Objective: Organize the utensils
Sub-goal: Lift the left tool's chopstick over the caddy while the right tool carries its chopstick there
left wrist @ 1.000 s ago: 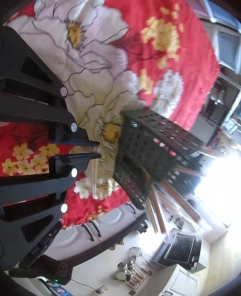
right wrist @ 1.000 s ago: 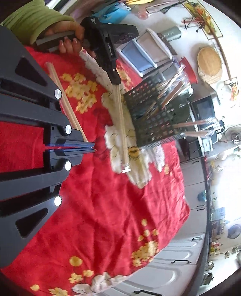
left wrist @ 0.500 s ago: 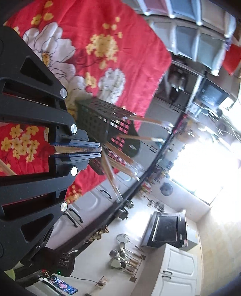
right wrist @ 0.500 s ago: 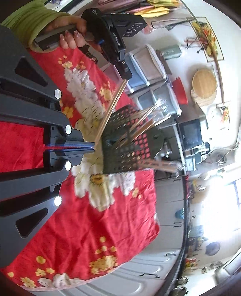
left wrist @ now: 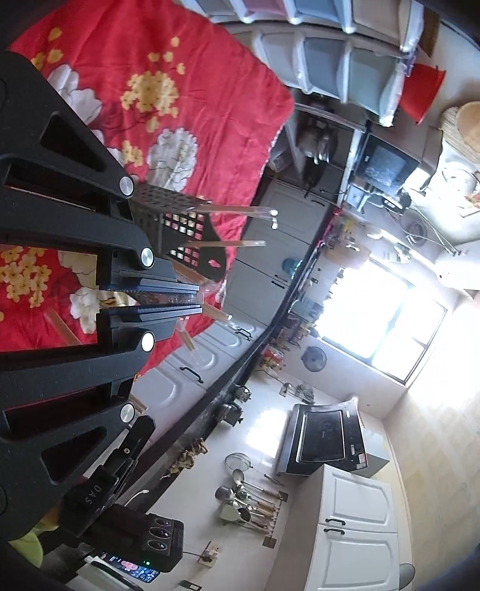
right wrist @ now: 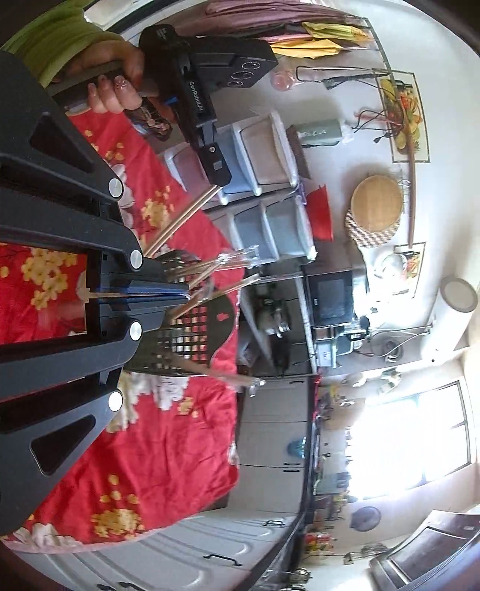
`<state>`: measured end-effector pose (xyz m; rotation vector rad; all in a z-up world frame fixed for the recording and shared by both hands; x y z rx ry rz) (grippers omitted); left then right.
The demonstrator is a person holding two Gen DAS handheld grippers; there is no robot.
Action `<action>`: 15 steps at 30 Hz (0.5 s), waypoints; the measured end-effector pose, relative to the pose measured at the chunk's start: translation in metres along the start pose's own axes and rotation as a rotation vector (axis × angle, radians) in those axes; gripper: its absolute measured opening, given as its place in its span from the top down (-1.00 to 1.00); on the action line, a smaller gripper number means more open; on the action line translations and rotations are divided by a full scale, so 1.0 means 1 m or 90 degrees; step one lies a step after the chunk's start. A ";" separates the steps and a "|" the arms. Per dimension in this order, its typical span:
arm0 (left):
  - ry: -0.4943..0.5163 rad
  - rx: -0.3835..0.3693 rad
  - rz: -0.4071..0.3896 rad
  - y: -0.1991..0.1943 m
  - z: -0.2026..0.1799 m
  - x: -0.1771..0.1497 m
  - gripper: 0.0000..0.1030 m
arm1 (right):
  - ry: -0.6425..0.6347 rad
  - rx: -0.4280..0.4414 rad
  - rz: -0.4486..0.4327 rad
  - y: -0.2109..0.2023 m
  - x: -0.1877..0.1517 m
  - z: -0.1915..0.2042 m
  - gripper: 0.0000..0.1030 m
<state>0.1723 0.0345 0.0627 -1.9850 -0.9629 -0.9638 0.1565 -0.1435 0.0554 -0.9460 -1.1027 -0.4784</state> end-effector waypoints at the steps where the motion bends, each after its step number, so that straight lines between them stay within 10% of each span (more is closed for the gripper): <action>1: 0.002 0.000 -0.002 -0.001 0.000 0.002 0.95 | -0.001 0.000 -0.004 0.000 0.003 0.000 0.97; 15: 0.043 0.025 -0.076 -0.032 -0.005 0.057 0.95 | 0.003 0.002 -0.090 -0.018 0.066 -0.006 0.97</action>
Point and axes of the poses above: each gripper's, at about its wrist camera, not at the fingertips, and y roughly the way its jaws point, z to its left, x to its top, the point moved 10 cm from there along y, roughly the way its jaws point, and after that the axes turned 4 degrees about z, right-handed, at the moved point
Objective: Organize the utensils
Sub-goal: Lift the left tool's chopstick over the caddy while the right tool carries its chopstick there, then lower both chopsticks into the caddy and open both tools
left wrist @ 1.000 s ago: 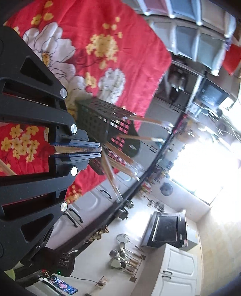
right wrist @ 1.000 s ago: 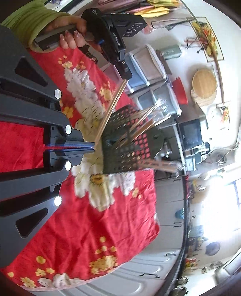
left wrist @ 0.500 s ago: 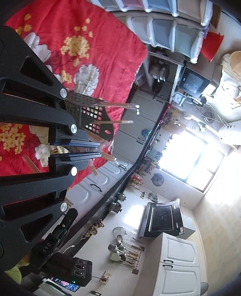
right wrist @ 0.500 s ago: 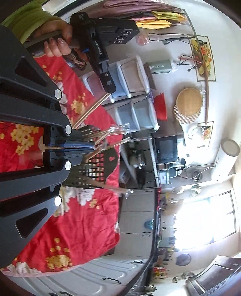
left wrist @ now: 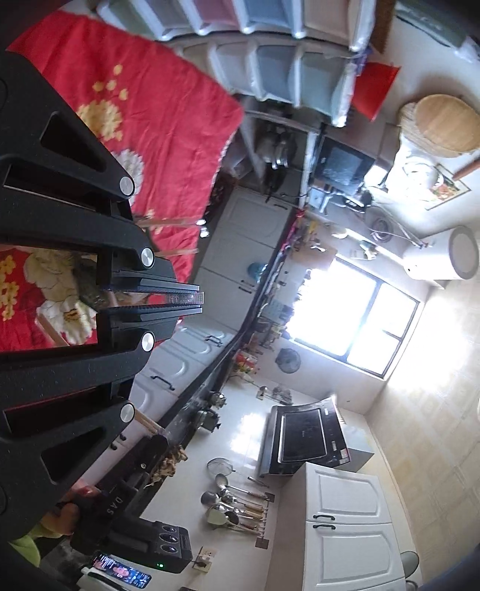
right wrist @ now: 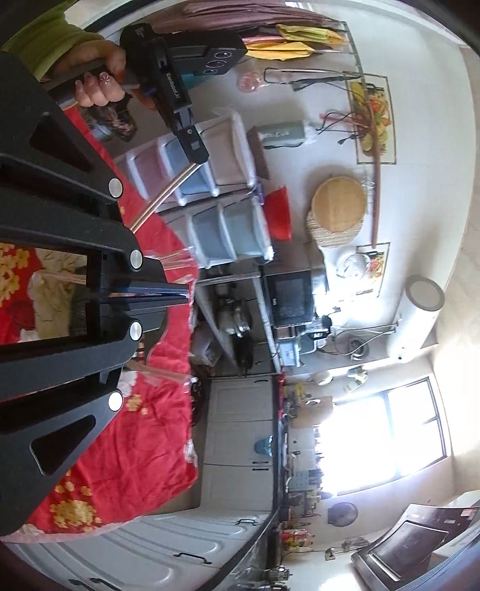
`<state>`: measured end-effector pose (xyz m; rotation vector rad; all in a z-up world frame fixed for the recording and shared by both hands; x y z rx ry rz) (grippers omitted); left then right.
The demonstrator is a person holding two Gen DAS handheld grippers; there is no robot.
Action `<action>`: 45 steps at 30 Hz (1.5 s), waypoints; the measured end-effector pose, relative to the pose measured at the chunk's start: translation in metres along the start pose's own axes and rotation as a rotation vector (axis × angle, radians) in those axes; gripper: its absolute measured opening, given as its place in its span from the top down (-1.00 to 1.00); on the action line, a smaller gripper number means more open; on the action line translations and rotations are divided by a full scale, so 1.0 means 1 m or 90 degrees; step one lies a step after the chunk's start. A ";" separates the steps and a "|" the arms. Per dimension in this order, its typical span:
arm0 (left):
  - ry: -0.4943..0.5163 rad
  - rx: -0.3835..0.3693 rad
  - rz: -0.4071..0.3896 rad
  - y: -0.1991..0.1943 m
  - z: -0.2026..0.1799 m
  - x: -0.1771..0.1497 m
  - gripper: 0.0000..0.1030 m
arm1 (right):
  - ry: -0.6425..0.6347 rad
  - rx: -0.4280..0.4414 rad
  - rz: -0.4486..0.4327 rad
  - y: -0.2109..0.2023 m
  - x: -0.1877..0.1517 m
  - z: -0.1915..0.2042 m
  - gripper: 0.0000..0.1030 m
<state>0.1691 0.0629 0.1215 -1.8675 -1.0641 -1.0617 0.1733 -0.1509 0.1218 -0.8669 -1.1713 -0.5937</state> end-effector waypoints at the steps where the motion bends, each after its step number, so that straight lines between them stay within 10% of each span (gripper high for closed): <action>1: 0.000 0.000 -0.005 -0.001 0.000 0.004 0.95 | -0.003 -0.001 -0.006 0.000 0.005 0.000 0.97; 27: 0.027 0.021 -0.029 0.035 0.000 0.052 0.95 | -0.062 -0.033 -0.123 0.028 0.099 -0.002 0.97; 45: 0.041 0.054 0.037 0.092 0.008 0.013 0.95 | -0.074 -0.098 -0.037 0.111 0.047 -0.033 0.97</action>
Point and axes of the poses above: each gripper's, at about its wrist camera, not at the fingertips, and y roughly the way its jaws point, z to its left, x to its top, the point moved 10 cm from there along y, roughly the way its jaws point, and after that the axes turned 4 degrees about z, right-handed, at the moved point
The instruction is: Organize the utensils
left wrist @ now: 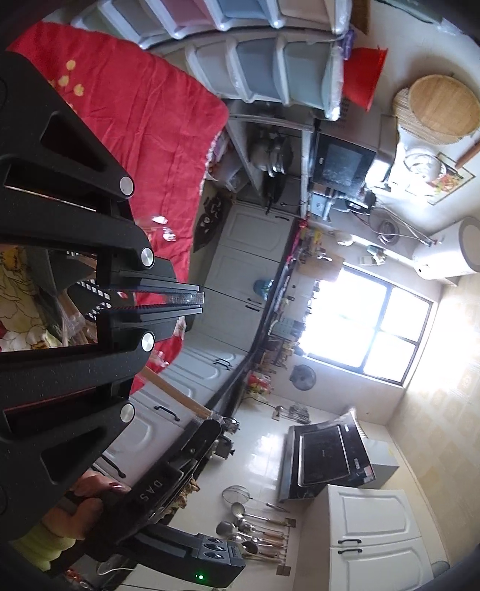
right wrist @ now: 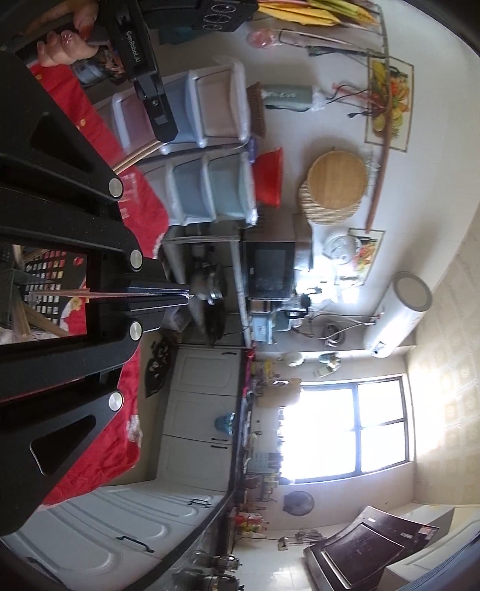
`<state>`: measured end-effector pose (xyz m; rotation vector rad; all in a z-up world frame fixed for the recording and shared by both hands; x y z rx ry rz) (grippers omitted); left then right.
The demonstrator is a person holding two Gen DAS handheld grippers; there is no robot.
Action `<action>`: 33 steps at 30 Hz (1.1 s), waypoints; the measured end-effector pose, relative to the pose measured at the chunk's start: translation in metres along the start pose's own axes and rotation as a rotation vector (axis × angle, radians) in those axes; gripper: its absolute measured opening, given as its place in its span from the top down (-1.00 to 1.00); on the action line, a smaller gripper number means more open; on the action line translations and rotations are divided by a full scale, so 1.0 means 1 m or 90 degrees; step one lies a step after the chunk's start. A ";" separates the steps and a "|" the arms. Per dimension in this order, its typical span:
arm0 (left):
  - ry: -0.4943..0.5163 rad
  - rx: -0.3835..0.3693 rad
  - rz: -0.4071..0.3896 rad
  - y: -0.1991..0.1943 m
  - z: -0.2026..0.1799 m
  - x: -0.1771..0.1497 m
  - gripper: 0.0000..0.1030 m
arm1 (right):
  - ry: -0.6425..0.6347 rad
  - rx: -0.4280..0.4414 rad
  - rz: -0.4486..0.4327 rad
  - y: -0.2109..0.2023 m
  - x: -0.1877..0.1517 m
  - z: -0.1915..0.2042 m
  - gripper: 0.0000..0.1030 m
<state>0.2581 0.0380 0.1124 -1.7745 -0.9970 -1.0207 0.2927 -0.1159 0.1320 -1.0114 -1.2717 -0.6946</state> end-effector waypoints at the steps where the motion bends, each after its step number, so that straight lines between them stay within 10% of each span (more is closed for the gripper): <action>1: -0.002 0.003 0.005 0.003 0.001 -0.004 0.95 | 0.000 -0.001 0.006 0.003 -0.004 0.000 0.97; 10: 0.000 0.016 0.038 0.019 0.007 -0.026 0.90 | 0.024 -0.014 0.055 0.021 -0.032 -0.005 0.93; 13: -0.002 0.024 0.042 0.020 0.010 -0.029 0.31 | 0.034 -0.011 0.069 0.022 -0.038 -0.007 0.20; 17: 0.001 0.037 0.037 0.014 0.013 -0.030 0.23 | 0.043 -0.005 0.065 0.013 -0.042 -0.009 0.14; 28: -0.005 0.055 0.009 -0.021 0.016 -0.030 -0.79 | 0.062 0.002 0.085 -0.021 -0.060 -0.017 -0.20; 33: -0.011 0.062 0.017 -0.030 0.017 -0.037 -0.79 | 0.059 0.008 0.089 -0.043 -0.072 -0.015 -0.37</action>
Point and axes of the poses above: each gripper's, at about its wrist camera, not at the fingertips, and y roughly the way its jaws point, z to its left, x to its top, the point moved 10 cm from there along y, roughly the way its jaws point, and after that the axes turned 4 degrees about z, right-handed, at the moved point
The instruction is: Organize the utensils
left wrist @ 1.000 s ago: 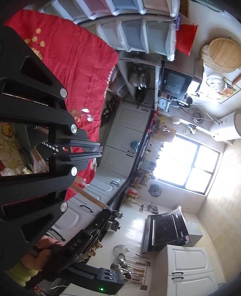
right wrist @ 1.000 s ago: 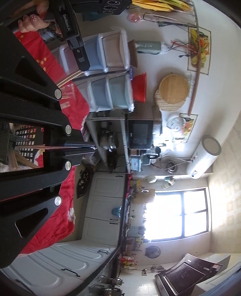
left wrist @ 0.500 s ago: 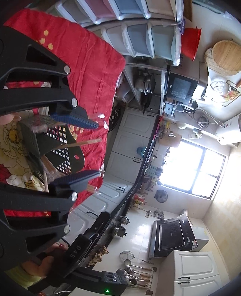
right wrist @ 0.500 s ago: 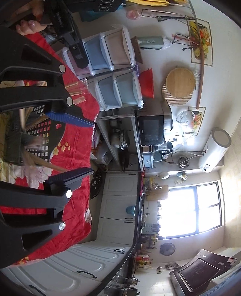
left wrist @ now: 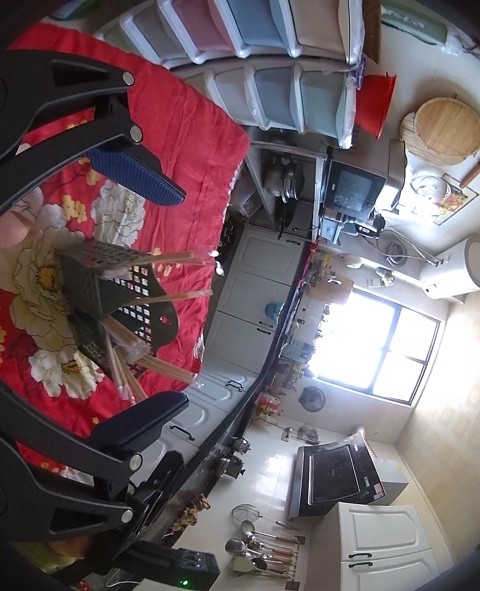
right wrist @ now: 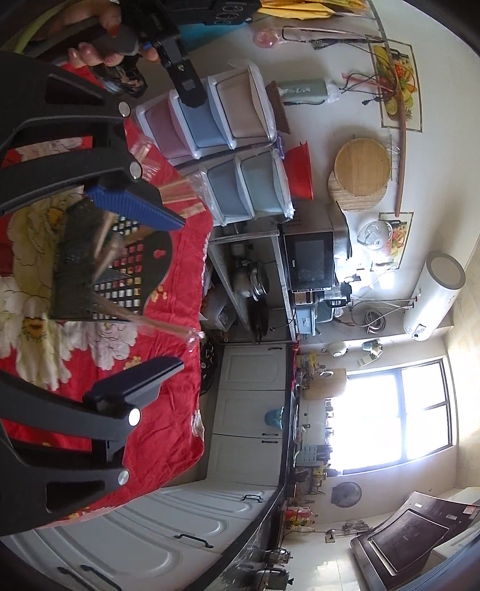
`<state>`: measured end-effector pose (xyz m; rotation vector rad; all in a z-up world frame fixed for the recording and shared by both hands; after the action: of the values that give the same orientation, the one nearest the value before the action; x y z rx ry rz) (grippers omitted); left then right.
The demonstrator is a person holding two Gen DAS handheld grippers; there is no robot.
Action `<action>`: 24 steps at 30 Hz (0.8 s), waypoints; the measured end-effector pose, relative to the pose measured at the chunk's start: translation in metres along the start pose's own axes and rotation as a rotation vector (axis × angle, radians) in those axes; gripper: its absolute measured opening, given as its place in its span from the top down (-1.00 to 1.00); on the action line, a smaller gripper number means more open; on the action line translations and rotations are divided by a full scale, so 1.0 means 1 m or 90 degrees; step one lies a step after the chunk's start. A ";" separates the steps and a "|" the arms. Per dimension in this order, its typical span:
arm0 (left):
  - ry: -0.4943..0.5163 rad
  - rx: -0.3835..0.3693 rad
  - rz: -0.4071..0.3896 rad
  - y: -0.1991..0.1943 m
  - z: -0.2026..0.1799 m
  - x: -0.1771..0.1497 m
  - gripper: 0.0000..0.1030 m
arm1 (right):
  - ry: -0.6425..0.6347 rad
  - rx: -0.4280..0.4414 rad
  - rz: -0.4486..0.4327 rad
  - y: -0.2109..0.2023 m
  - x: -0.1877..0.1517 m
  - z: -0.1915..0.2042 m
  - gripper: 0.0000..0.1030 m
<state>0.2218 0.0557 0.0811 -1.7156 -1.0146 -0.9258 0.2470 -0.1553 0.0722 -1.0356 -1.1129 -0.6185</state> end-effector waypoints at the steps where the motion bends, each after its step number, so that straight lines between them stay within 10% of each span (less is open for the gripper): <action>1: -0.002 0.000 0.001 -0.002 -0.001 -0.002 -0.79 | -0.001 0.001 0.000 -0.004 -0.003 0.000 -0.41; 24: -0.010 0.056 0.115 -0.015 0.000 -0.108 -0.79 | -0.007 0.014 0.079 -0.037 -0.100 0.018 -0.81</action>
<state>0.1670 0.0347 -0.0106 -1.7118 -0.8805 -0.7430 0.1727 -0.1630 -0.0061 -1.0814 -1.0542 -0.5011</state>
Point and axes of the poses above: each gripper's, at about its wrist camera, not at the fingertips, and y roughly the way its jaws point, z to its left, x to its top, the point moved 10 cm from there along y, roughly the way its jaws point, and after that the axes turned 4 degrees about z, right-handed, at the moved point
